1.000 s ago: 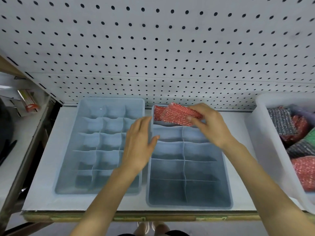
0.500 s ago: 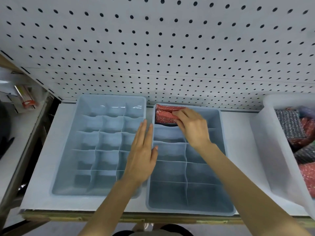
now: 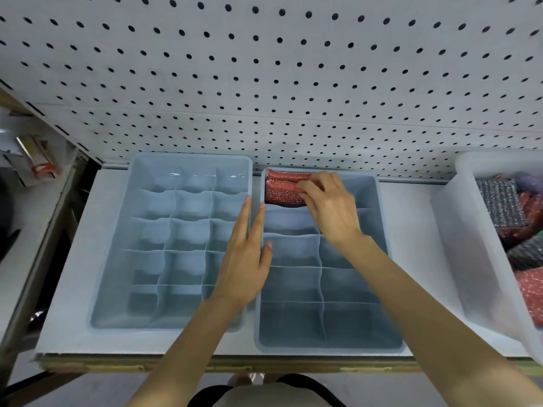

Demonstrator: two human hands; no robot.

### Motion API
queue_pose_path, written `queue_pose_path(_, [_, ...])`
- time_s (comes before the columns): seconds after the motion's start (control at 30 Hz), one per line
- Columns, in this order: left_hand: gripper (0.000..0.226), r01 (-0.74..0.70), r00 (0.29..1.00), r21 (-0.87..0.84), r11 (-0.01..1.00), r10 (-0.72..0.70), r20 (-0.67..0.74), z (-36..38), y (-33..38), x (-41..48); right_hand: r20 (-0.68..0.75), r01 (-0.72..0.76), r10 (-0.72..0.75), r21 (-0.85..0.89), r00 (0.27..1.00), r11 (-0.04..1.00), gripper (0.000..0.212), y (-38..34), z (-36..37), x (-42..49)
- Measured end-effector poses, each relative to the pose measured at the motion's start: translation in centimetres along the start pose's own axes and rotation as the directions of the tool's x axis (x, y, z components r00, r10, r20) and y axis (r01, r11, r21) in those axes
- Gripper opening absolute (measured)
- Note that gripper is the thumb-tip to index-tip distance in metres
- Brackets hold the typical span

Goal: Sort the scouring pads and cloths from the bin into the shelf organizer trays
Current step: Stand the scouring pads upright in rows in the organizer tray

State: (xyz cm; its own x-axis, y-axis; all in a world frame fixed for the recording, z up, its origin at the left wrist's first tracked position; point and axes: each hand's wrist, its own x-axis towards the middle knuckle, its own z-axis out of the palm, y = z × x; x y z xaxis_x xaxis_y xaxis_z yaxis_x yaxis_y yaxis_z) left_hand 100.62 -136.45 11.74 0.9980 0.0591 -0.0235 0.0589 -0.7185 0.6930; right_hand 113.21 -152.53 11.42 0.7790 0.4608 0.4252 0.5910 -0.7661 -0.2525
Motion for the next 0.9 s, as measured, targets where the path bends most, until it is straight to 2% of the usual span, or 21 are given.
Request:
queue_pose_path(0.17, [0.069, -0.009, 1.0, 0.003, 1.0, 0.009, -0.005, 0.0, -0.1, 0.0, 0.022, -0.04, 0.04, 0.041, 0.999, 0.998, 0.025, -0.3, 0.1, 0.1])
queue_pose_path(0.27, [0.069, -0.006, 1.0, -0.007, 1.0, 0.006, 0.013, -0.3, 0.0, 0.0, 0.016, -0.093, 0.094, -0.019, 0.995, 0.995, 0.023, -0.6, 0.2, -0.2])
queue_pose_path(0.37, [0.07, 0.005, 0.999, -0.015, 1.0, -0.005, 0.033, -0.5, 0.0, 0.1, 0.034, -0.108, 0.113, -0.142, 0.993, 0.984, 0.034, -1.0, 0.0, -0.7])
queue_pose_path(0.47, [0.07, 0.008, 0.997, 0.0, 1.0, -0.008, 0.078, -0.9, 0.2, 0.1, 0.074, -0.1, 0.114, -0.181, 0.991, 0.978, 0.042, -1.5, -0.9, -1.2])
queue_pose_path(0.53, [0.069, 0.019, 0.992, 0.091, 0.996, -0.03, 0.12, -1.3, 0.3, 0.4, 0.104, -0.135, 0.149, -0.133, 0.983, 0.982, 0.037, -1.6, -2.4, -1.5])
queue_pose_path(0.6, [0.067, -0.01, 0.993, 0.23, 0.973, -0.018, 0.119, -1.8, 0.5, 1.0, 0.148, -0.238, 0.239, -0.024, 0.96, 0.971, 0.036, -1.6, -4.8, -1.9])
queue_pose_path(0.67, [0.064, -0.036, 0.994, 0.289, 0.957, 0.004, 0.112, -2.2, 1.3, 1.6, 0.195, -0.325, 0.308, 0.06, 0.931, 0.944, 0.038, -0.9, -7.6, -3.0])
queue_pose_path(0.8, [0.058, -0.083, 0.988, 0.206, 0.975, 0.053, 0.144, -1.9, 5.9, 2.8, 0.233, -0.409, 0.373, 0.13, 0.898, 0.903, 0.036, 1.0, -14.4, -6.7])
queue_pose_path(0.9, [0.051, -0.151, 0.97, 0.053, 0.987, 0.137, 0.202, 0.0, 11.0, 2.5, 0.185, -0.473, 0.444, 0.168, 0.877, 0.865, 0.033, 3.6, -19.6, -11.2])
